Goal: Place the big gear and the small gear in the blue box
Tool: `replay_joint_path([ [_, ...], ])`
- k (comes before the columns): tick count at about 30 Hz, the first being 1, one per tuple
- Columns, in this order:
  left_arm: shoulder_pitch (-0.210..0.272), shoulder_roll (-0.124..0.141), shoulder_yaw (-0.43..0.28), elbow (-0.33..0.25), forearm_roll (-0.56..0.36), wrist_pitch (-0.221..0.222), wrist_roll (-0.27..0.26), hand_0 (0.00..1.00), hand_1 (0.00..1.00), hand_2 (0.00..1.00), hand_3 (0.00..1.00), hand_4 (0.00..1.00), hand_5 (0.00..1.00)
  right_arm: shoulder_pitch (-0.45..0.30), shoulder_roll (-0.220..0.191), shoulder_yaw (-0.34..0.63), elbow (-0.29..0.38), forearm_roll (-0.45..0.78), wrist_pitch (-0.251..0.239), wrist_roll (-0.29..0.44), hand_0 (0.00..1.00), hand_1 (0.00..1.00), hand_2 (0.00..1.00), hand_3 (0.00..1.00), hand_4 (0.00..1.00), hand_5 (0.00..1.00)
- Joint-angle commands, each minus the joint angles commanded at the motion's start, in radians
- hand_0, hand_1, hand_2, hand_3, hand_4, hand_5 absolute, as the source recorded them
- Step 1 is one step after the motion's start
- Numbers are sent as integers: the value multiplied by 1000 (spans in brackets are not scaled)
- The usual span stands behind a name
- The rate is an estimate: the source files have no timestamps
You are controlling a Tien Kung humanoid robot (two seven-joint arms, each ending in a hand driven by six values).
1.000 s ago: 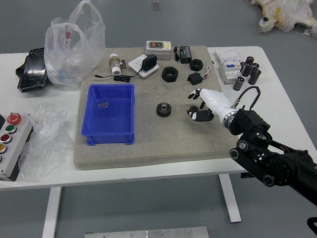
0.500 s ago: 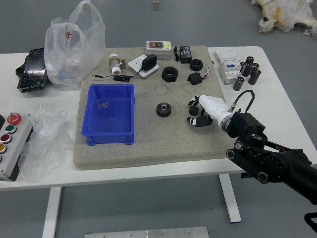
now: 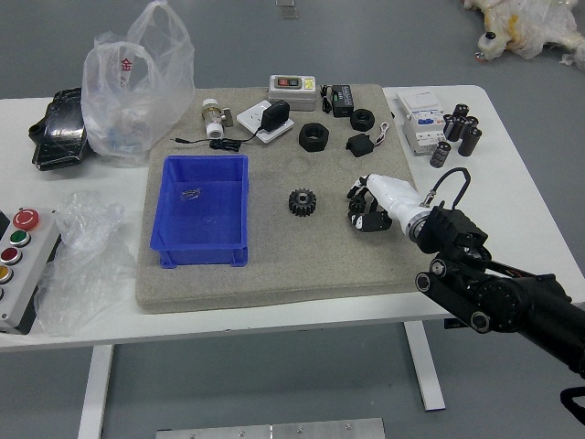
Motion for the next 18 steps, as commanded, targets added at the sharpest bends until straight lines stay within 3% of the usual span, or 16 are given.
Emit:
replay_joint_path([
  [11, 51, -5, 21, -4, 74, -36, 2, 702, 644, 631, 803, 708, 415, -2, -7, 2, 27, 9, -34, 29, 230, 307, 268, 327, 106, 2],
  [18, 76, -18, -22, -16, 163, -56, 49, 702, 645, 632, 803, 709, 416, 30, -2, -23, 117, -3, -45, 33, 232, 307, 269, 331, 107, 2],
])
